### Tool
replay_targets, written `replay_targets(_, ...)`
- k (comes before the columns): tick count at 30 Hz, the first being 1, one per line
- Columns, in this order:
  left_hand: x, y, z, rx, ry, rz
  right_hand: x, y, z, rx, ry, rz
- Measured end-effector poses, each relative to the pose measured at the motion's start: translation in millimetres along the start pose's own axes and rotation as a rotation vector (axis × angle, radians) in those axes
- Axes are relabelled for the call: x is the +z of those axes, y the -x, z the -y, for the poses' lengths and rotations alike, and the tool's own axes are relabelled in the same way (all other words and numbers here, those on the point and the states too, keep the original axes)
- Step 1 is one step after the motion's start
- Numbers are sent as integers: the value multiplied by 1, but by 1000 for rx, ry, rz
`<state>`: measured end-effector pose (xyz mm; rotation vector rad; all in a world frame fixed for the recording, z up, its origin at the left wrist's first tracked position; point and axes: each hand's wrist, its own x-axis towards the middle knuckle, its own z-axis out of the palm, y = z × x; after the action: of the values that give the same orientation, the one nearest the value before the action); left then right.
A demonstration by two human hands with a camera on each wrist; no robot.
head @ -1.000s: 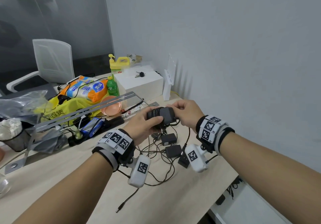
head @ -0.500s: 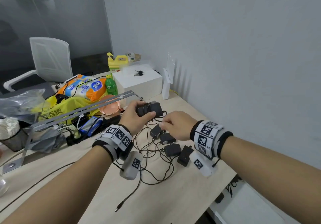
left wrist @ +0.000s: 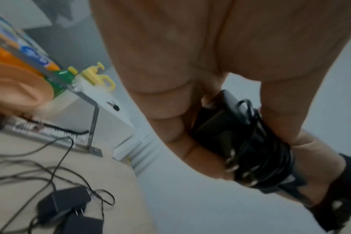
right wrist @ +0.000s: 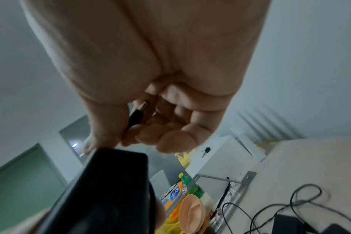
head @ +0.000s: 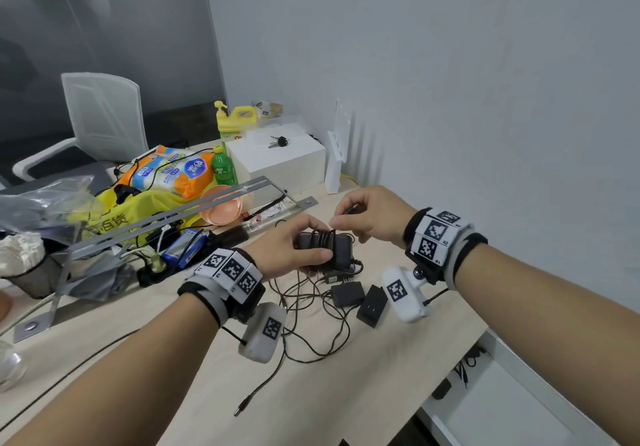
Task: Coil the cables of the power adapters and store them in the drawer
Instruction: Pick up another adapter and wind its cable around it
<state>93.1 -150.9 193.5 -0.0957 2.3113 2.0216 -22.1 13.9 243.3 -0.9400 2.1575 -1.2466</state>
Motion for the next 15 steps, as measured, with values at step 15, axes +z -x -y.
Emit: replay_targets(15, 20, -19, 14, -18, 808, -292, 12, 2, -6, -69, -169, -351)
